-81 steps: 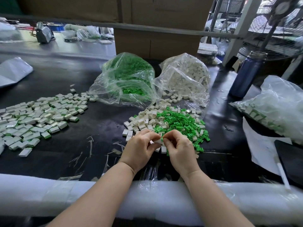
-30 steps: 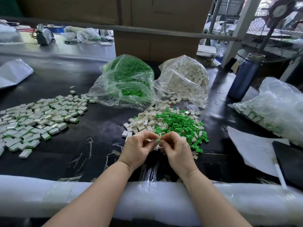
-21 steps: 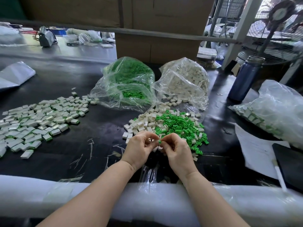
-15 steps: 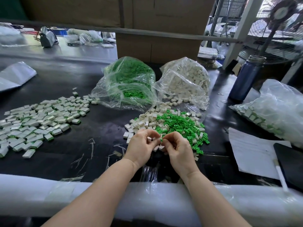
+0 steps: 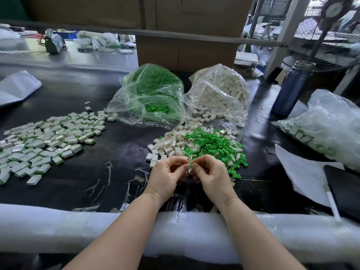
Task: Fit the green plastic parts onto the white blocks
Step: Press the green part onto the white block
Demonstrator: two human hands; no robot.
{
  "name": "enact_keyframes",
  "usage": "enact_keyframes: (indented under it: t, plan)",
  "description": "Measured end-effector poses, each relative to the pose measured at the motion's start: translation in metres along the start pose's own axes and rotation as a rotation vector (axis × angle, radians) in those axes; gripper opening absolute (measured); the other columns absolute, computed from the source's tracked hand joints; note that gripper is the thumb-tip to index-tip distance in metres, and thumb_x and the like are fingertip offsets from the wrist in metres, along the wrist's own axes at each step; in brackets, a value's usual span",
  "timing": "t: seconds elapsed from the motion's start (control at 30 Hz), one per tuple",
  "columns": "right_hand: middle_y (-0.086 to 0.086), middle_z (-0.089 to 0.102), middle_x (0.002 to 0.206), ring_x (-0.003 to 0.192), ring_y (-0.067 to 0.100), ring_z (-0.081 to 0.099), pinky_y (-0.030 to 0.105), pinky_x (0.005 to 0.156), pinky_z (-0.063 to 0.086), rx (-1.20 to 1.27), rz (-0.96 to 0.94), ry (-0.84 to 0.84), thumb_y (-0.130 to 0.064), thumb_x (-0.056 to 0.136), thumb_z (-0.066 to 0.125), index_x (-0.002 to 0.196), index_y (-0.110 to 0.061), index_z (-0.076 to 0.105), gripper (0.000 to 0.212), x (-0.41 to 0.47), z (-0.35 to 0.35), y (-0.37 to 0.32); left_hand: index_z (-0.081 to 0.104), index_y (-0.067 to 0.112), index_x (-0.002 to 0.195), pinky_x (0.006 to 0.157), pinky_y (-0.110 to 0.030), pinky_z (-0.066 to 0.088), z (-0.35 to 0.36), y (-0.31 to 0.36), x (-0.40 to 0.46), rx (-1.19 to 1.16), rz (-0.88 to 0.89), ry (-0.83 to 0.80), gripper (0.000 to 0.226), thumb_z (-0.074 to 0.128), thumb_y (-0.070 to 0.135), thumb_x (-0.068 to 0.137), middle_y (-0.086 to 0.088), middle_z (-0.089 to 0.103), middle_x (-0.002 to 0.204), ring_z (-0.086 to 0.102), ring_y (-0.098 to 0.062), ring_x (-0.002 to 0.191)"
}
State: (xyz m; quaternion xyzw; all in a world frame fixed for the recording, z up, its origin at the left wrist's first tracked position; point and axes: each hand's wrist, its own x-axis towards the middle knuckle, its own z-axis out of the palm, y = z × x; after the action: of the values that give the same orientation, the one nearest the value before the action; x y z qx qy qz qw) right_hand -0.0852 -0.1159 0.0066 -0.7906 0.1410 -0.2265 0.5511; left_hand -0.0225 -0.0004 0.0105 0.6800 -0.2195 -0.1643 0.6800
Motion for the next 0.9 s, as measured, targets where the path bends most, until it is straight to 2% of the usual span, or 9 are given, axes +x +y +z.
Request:
enact_keyframes:
  t: [0.17, 0.3, 0.4, 0.5, 0.63, 0.77, 0.9]
  plan:
    - [0.005, 0.066, 0.075, 0.058, 0.003, 0.058, 0.024, 0.063, 0.053, 0.069, 0.03, -0.021, -0.005, 0.089, 0.059, 0.089, -0.021, 0.054, 0.017, -0.0021, -0.0011, -0.0004, 0.066, 0.006, 0.082, 0.053, -0.011, 0.049, 0.0012, 0.0012, -0.0008, 0.028, 0.006, -0.034, 0.013, 0.059, -0.005, 0.085, 0.001, 0.065, 0.065, 0.061, 0.0, 0.053]
    - [0.006, 0.066, 0.075, 0.061, 0.008, 0.059, 0.027, 0.065, 0.053, 0.057, 0.037, -0.049, -0.002, 0.088, 0.06, 0.085, -0.019, 0.056, 0.017, -0.0016, -0.0027, 0.0013, 0.067, 0.003, 0.084, 0.055, -0.012, 0.049, 0.0002, 0.0007, -0.0014, 0.074, 0.01, -0.048, 0.01, 0.06, -0.005, 0.085, -0.002, 0.064, 0.068, 0.06, 0.001, 0.053]
    - [0.001, 0.065, 0.072, 0.059, 0.003, 0.058, 0.023, 0.062, 0.05, 0.05, 0.038, -0.067, 0.002, 0.086, 0.061, 0.08, -0.018, 0.056, 0.021, -0.0007, -0.0033, 0.0019, 0.067, -0.001, 0.086, 0.056, -0.012, 0.049, -0.0003, 0.001, -0.0013, 0.093, 0.002, -0.07, 0.008, 0.06, -0.005, 0.084, -0.004, 0.063, 0.069, 0.058, 0.001, 0.053]
    - [0.001, 0.063, 0.07, 0.058, 0.005, 0.057, 0.022, 0.06, 0.048, 0.056, 0.053, -0.09, 0.003, 0.085, 0.061, 0.079, -0.017, 0.056, 0.022, -0.0002, -0.0036, 0.0017, 0.066, -0.005, 0.088, 0.056, -0.011, 0.048, -0.0006, 0.0014, -0.0018, 0.118, 0.003, -0.082, 0.007, 0.06, -0.005, 0.085, -0.005, 0.061, 0.068, 0.056, 0.002, 0.051]
    - [0.001, 0.061, 0.065, 0.052, 0.003, 0.055, 0.016, 0.054, 0.046, 0.083, 0.068, -0.111, 0.008, 0.084, 0.059, 0.077, -0.014, 0.055, 0.023, -0.0002, -0.0041, 0.0014, 0.066, 0.004, 0.081, 0.057, -0.012, 0.048, -0.0018, 0.0023, -0.0022, 0.133, 0.003, -0.102, 0.01, 0.06, -0.004, 0.084, -0.003, 0.062, 0.068, 0.056, 0.002, 0.053]
    - [0.0, 0.061, 0.063, 0.051, 0.004, 0.054, 0.016, 0.052, 0.045, 0.079, 0.071, -0.138, 0.008, 0.084, 0.059, 0.077, -0.013, 0.055, 0.022, -0.0008, -0.0062, 0.0032, 0.067, 0.007, 0.081, 0.062, -0.018, 0.05, -0.0035, 0.0005, -0.0018, 0.158, -0.003, -0.117, 0.011, 0.061, -0.003, 0.084, -0.007, 0.063, 0.073, 0.056, -0.011, 0.063]
    - [-0.003, 0.061, 0.061, 0.05, 0.004, 0.054, 0.017, 0.051, 0.044, 0.072, 0.074, -0.154, 0.008, 0.083, 0.059, 0.076, -0.014, 0.055, 0.023, -0.0006, -0.0077, 0.0051, 0.067, 0.011, 0.078, 0.06, -0.016, 0.049, -0.0053, -0.0005, -0.0008, 0.176, -0.004, -0.143, 0.016, 0.061, -0.002, 0.084, -0.003, 0.062, 0.07, 0.055, -0.007, 0.06]
